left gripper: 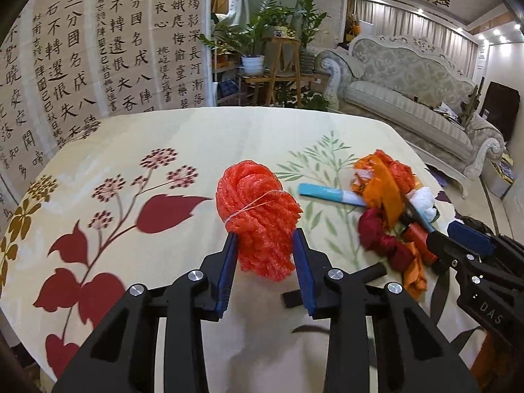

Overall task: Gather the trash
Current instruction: 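Grasp the dark red cloth with the right tool while the left tool holds the orange net, then carry both items over the bin and open both tools to drop them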

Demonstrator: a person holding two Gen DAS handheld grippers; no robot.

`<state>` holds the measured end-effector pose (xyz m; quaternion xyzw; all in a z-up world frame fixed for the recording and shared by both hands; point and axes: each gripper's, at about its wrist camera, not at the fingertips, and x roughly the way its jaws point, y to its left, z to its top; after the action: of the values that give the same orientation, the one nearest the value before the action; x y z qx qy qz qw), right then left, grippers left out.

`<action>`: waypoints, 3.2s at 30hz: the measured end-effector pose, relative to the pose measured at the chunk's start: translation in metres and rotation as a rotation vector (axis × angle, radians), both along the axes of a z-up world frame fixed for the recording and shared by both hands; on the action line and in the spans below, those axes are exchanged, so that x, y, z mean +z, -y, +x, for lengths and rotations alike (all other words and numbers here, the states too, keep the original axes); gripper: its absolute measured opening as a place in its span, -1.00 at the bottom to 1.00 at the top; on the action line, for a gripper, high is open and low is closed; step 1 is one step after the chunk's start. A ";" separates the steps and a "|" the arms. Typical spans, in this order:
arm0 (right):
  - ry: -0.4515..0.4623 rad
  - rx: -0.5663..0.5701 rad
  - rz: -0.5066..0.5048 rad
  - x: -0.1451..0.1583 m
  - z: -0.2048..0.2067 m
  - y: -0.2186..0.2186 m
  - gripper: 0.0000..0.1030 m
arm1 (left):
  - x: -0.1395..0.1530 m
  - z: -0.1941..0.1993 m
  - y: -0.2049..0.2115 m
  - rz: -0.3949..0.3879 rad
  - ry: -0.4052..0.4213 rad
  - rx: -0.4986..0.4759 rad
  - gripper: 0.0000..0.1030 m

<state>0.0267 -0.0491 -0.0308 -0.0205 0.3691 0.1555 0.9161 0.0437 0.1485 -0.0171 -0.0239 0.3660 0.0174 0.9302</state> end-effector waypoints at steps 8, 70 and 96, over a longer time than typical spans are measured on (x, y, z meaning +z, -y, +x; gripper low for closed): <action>-0.028 0.077 -0.016 -0.007 0.005 -0.030 -0.52 | -0.004 -0.014 -0.022 0.004 -0.007 0.036 -0.33; 0.072 -0.329 -0.030 0.020 -0.047 0.141 -0.61 | 0.032 -0.047 0.133 -0.079 0.131 -0.344 -0.54; 0.011 -0.551 0.018 -0.023 -0.025 0.243 -0.59 | -0.001 -0.002 0.274 -0.006 0.084 -0.596 -0.53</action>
<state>0.0015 -0.2918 -0.0540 0.0878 0.3544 -0.0964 0.9260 0.0415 -0.1258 -0.0177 0.0812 0.3179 -0.2587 0.9085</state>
